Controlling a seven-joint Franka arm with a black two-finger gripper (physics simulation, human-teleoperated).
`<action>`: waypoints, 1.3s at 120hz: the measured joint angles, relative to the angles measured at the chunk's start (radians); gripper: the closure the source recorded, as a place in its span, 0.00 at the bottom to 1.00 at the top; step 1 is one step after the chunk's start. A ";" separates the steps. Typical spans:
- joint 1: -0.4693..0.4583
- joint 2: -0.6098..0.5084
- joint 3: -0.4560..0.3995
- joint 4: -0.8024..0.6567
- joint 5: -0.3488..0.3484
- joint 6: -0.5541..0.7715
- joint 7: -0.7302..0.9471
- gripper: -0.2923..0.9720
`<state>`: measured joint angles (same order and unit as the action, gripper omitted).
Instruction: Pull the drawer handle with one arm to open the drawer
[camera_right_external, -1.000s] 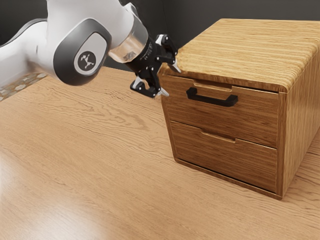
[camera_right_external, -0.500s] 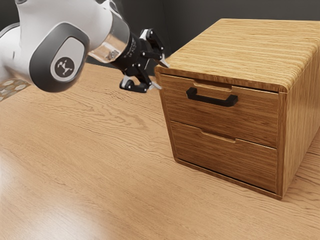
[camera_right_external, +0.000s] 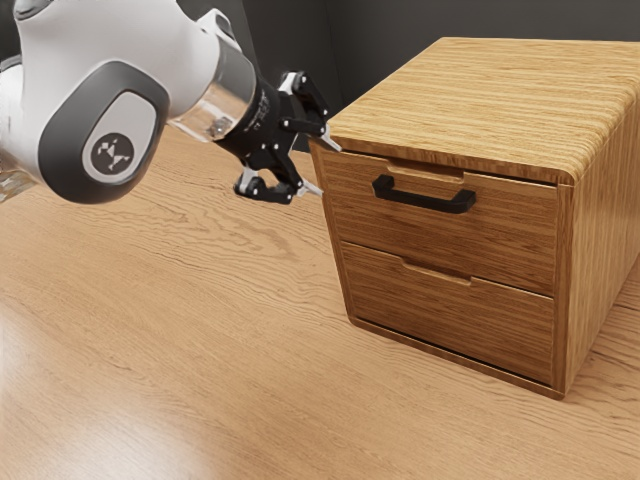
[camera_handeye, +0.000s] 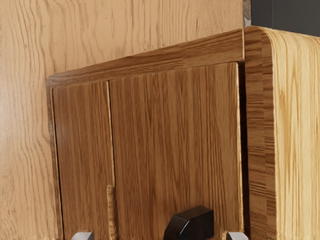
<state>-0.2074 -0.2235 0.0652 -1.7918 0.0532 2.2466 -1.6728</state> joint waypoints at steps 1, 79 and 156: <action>0.000 0.000 -0.003 0.000 0.000 0.000 0.000 0.53; -0.004 0.094 -0.057 0.003 -0.008 0.143 -0.013 0.55; -0.004 0.148 -0.070 0.003 -0.015 0.177 -0.021 0.59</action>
<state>-0.2119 -0.0756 -0.0046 -1.7891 0.0384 2.4233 -1.6936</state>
